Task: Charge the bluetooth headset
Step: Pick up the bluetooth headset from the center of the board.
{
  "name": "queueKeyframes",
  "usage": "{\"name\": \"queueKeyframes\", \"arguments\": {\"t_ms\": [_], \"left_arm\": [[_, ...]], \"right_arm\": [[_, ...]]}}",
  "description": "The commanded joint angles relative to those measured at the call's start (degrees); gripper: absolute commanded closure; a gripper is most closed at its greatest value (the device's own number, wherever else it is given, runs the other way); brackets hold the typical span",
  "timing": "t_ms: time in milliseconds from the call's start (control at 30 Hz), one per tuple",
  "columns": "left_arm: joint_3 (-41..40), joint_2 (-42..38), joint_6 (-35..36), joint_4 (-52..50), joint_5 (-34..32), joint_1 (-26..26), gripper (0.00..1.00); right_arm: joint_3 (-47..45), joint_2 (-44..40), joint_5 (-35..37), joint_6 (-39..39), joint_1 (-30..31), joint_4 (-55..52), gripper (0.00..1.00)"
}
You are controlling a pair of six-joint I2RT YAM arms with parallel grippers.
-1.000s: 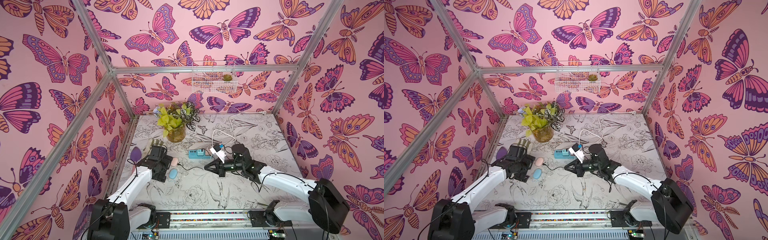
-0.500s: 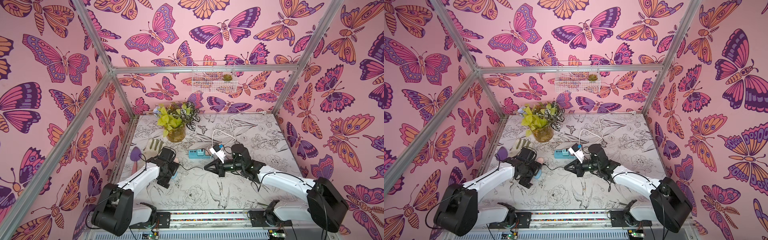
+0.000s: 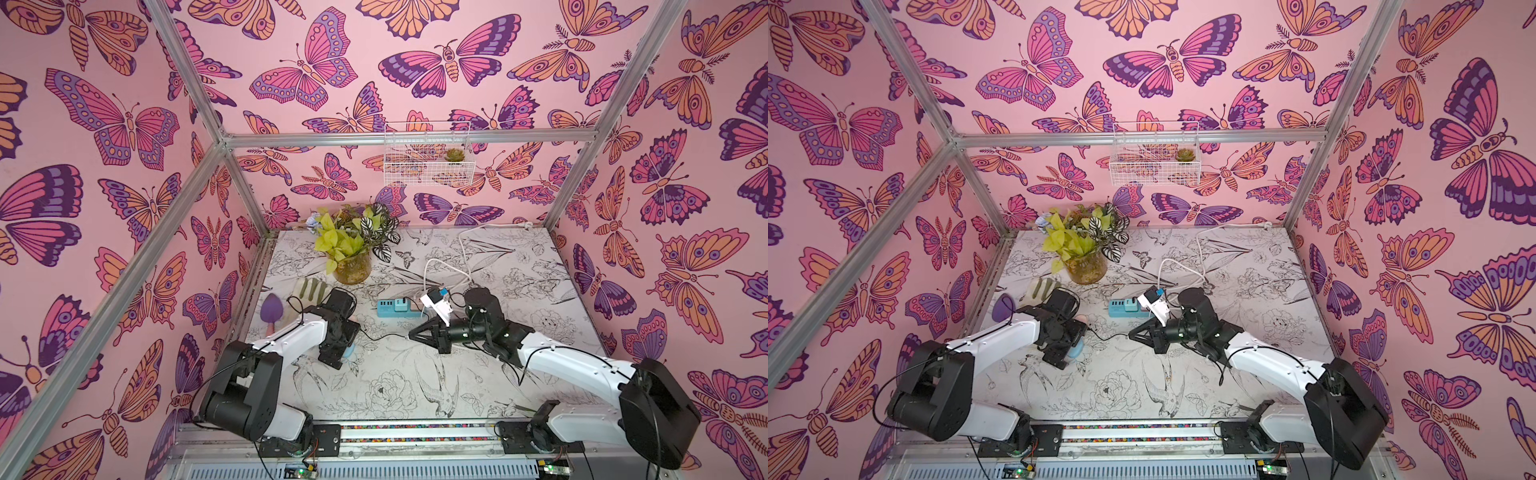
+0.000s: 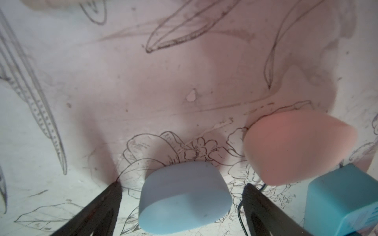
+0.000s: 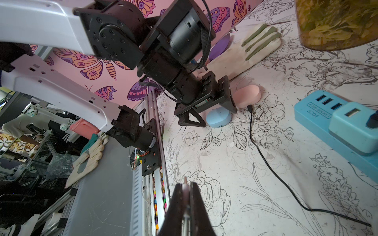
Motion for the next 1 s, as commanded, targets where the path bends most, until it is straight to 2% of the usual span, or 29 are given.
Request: {"name": "queueKeyframes", "arguments": {"t_ms": [0,200,433,767,967], "left_arm": [[-0.45,2.35,-0.16,0.4,-0.41,-0.11,0.18],[-1.65,0.71,0.97,1.28,0.32,0.02,0.38],[-2.42,-4.86,3.5,2.23,3.22,0.72,0.54],[-0.65,-17.67,4.46,7.39,8.41,0.74,0.54],[-1.15,-21.15,0.11,15.63,12.27,-0.91,0.54]], "right_arm": [[0.38,-1.1,0.57,-0.76,0.45,-0.97,1.0],[0.48,-0.86,0.86,-0.87,0.49,-1.26,1.0],[1.36,-0.19,1.2,-0.32,0.48,-1.34,1.0],[3.79,0.55,8.01,1.16,3.5,-0.8,1.0],[4.8,3.26,14.42,3.93,7.05,4.81,1.0]]}}
